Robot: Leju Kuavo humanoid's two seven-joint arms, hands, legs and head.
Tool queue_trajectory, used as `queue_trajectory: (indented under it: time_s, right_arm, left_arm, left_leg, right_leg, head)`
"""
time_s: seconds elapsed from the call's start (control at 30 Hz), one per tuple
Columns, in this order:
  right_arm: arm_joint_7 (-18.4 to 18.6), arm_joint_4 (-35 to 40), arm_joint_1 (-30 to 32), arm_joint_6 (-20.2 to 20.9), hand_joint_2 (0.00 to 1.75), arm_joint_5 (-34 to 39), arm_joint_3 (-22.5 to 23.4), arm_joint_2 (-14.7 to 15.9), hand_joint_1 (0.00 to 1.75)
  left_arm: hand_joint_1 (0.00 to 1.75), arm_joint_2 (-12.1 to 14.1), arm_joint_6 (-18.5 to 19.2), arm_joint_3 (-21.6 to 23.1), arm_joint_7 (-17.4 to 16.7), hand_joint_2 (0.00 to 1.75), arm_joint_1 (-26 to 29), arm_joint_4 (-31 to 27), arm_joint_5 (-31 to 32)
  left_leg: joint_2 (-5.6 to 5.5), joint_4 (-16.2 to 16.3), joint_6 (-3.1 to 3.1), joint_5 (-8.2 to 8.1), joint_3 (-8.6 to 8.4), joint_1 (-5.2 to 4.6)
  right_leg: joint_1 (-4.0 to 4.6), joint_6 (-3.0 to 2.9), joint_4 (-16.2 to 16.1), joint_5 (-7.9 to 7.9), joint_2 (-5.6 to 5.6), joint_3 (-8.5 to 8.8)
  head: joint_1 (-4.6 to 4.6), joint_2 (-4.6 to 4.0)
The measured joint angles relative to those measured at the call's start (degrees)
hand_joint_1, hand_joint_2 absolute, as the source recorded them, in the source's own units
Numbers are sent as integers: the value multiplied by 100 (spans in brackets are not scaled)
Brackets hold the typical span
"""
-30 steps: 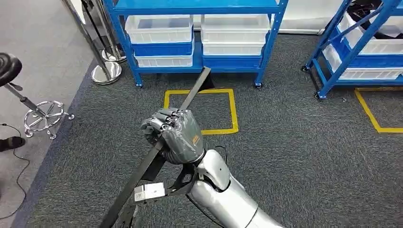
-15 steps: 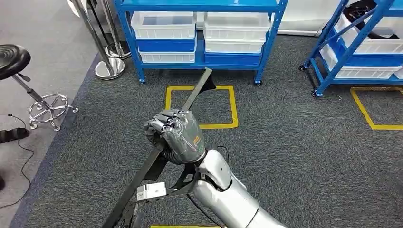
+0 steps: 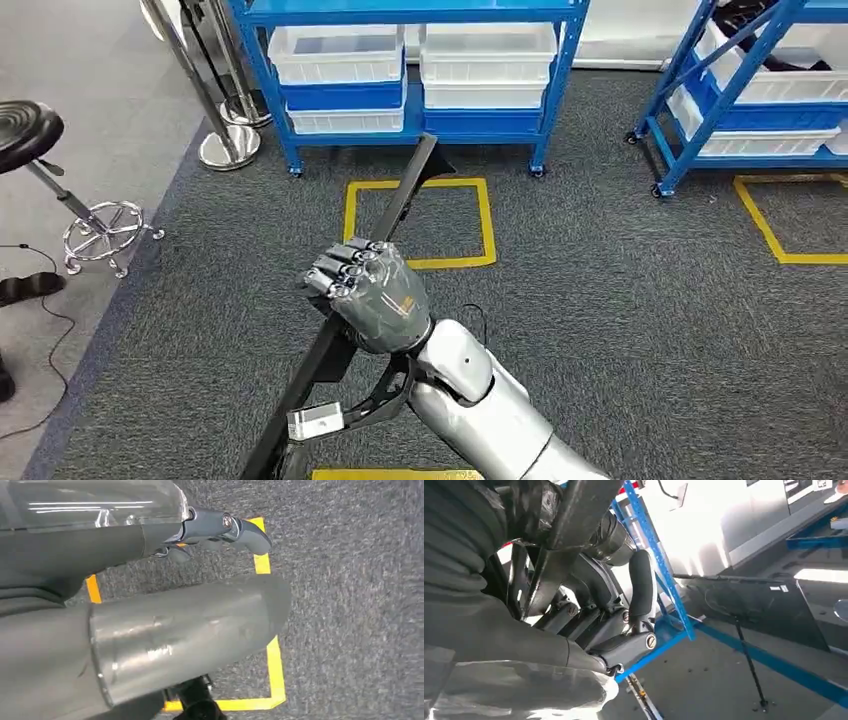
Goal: Take the parts from the cabinet and place them on the table.
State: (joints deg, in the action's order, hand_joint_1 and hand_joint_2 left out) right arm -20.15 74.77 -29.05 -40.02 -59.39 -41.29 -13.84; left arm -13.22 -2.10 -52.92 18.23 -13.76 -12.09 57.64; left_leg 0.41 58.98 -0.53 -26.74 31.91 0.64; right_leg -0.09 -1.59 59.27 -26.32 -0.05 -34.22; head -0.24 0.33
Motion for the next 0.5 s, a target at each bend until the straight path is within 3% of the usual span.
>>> queue_trajectory:
  time_s: [0.1,0.17,0.2,0.27,0.3,0.33,0.37,0.4,0.43,0.47,0.5]
  right_arm:
    - [135,0,-19,0,175,-211,-2,17,175]
    - [197,20,-37,-2,175,-223,-2,57,175]
    - [212,37,-69,-2,175,-185,-13,70,175]
    - [267,39,-111,0,175,-166,-46,131,175]
    - [280,37,-111,0,175,-170,-61,164,175]
    - [295,35,-111,0,175,-173,-76,194,175]
    - [315,33,-112,0,175,-173,-90,223,175]
    - [339,33,-113,0,175,-173,-98,240,175]
    - [354,35,-125,0,175,-173,-107,251,175]
    - [361,35,-147,0,175,-173,-112,262,175]
    - [363,33,-174,0,175,-173,-120,278,175]
  left_arm:
    - [0,-2,2,2,33,0,-3,0,0]
    - [0,-13,2,4,46,0,-6,0,0]
    - [0,-24,2,4,48,0,-16,0,0]
    - [0,-26,4,4,50,0,-22,0,0]
    - [0,-26,4,4,50,0,-13,0,0]
    - [0,-26,4,4,50,0,-5,0,0]
    - [0,-26,4,4,50,0,3,0,0]
    - [0,-37,4,4,50,0,8,0,2]
    - [0,-42,7,4,50,0,6,0,2]
    - [0,-59,7,4,50,0,0,0,4]
    - [0,-63,7,4,52,0,-8,0,2]
  left_leg:
    - [-13,-80,81,31,60,-47]
    - [-43,-206,175,122,15,24]
    - [-65,-218,208,141,24,21]
    - [-104,-214,230,157,63,20]
    - [-133,-208,232,160,82,20]
    - [-172,-195,228,166,101,21]
    - [-222,-179,223,168,111,25]
    - [-275,-155,217,168,118,27]
    - [-332,-129,199,158,121,34]
    - [-392,-86,170,139,134,40]
    - [-422,-59,134,127,181,35]
  right_leg:
    - [-9,96,-20,50,-28,-21]
    - [-5,179,5,7,-42,-22]
    - [-13,205,172,-135,-19,-103]
    - [-31,239,1015,-598,-16,-506]
    - [-36,256,1414,-743,-16,-701]
    - [-46,268,1637,-765,-16,-813]
    - [-68,277,1584,-648,-15,-784]
    - [-84,278,1306,-444,-6,-641]
    - [-100,275,842,-180,29,-388]
    - [-124,275,339,50,142,-129]
    - [-145,260,155,-64,419,-26]
  head:
    - [0,0]
    - [2,0]
    - [2,0]
    - [4,0]
    - [2,0]
    - [2,0]
    - [4,0]
    - [2,0]
    - [4,0]
    - [2,0]
    - [2,0]
